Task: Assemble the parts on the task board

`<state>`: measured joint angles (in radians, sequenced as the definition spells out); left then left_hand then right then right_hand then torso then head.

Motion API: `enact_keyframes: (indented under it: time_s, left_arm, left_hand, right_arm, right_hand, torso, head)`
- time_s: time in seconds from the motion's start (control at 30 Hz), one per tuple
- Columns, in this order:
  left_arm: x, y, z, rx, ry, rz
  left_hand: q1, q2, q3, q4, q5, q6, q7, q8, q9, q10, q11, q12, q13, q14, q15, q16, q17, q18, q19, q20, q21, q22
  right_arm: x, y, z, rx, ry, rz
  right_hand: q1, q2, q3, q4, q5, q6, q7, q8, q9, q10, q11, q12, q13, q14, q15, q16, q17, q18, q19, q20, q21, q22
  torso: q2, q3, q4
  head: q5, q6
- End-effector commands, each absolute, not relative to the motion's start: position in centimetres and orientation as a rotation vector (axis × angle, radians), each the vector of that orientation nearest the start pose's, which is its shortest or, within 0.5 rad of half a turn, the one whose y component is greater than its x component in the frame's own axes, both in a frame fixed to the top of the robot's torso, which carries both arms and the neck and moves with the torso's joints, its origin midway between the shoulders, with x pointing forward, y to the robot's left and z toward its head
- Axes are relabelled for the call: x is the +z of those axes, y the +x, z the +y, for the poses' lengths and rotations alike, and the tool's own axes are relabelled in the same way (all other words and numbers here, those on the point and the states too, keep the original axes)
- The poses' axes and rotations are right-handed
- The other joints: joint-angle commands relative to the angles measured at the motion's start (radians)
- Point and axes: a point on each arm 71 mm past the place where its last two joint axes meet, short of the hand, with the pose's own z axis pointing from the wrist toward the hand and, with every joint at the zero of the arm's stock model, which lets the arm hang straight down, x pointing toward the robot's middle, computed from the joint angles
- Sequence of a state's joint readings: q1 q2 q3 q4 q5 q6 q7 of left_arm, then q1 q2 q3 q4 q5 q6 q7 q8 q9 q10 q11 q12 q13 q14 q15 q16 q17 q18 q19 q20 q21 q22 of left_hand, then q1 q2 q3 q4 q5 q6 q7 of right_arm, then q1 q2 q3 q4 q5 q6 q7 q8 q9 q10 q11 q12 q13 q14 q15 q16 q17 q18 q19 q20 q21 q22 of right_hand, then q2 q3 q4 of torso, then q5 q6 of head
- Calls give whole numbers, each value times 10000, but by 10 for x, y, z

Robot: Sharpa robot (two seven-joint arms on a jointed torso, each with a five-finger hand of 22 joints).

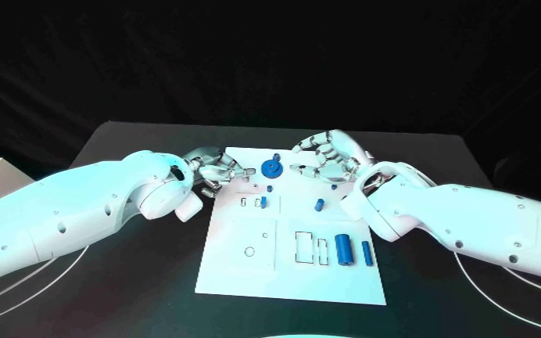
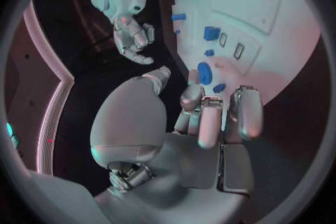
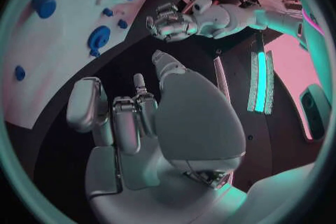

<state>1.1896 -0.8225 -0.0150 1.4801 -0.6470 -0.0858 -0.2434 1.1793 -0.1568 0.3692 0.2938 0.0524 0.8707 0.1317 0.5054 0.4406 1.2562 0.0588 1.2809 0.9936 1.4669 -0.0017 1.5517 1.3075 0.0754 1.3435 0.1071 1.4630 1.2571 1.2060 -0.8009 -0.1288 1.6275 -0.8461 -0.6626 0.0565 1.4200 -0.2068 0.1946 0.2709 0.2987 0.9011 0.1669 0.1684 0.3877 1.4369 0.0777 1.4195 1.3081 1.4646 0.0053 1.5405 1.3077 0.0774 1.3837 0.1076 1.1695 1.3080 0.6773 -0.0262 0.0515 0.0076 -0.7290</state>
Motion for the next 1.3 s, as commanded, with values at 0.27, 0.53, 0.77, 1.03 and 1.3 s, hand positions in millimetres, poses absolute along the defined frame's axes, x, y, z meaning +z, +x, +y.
enact_keyframes:
  time_s: [0.27,0.53,0.77,1.03,1.3]
  left_arm:
    - [-210,490,183,-5821,-2921,23353]
    - [-206,497,166,-5388,-2405,23408]
    - [-207,499,154,-5263,-2006,23658]
    - [-211,501,146,-5153,-1716,23924]
    - [-215,503,139,-5093,-1629,24050]
  left_hand:
    - [-424,161,-486,-9,-4,94,-258,678,788,50,-259,-52,64,786,-231,-41,1853,-64,23,-204,-45,-11]
    - [-680,230,-736,1,-5,-13,-316,924,1201,85,-312,-45,121,788,-285,-48,1854,-68,42,-262,-52,0]
    - [-753,259,-801,2,-5,-51,-320,955,1281,86,-316,-46,130,788,-290,-50,1853,-73,54,-270,-48,16]
    - [-763,262,-817,-1,-5,-63,-321,961,1300,84,-316,-48,129,788,-290,-51,1854,-79,73,-271,-39,43]
    - [-721,263,-830,-21,-4,-91,-324,973,1339,68,-319,-60,110,785,-292,-54,1847,-79,72,-273,-40,44]
  right_arm:
    - [-177,471,-202,10585,6917,14958]
    - [-175,473,-209,10334,7082,15062]
    - [-176,475,-212,10158,7109,15174]
    - [-176,476,-212,10067,7124,15281]
    - [-177,476,-211,10032,7126,15343]
  right_hand:
    - [8,-34,24,88,269,-97,-49,77,13,5,1,20,1256,850,-14,-34,1833,77,43,1,30,177]
    - [8,-36,25,89,278,-99,-49,78,13,11,1,26,1261,853,-14,-29,1843,72,54,1,50,190]
    - [8,-40,26,93,304,-108,-48,81,13,11,1,25,1258,851,-15,-33,1835,72,59,-1,50,190]
    - [10,-36,31,96,319,-114,-48,83,13,1,0,13,1246,845,-16,-44,1810,74,59,-2,39,184]
    - [13,-31,36,97,327,-118,-48,83,13,5,0,17,1249,840,-16,-53,1791,75,57,-2,31,179]
  torso:
    - [-41,56,-33]
    - [-37,52,-29]
    - [-42,36,-30]
    - [-51,44,-21]
    - [-32,31,-29]
  head:
    - [81,-61]
    - [84,-94]
    - [72,-143]
    - [72,-155]
    - [65,-151]
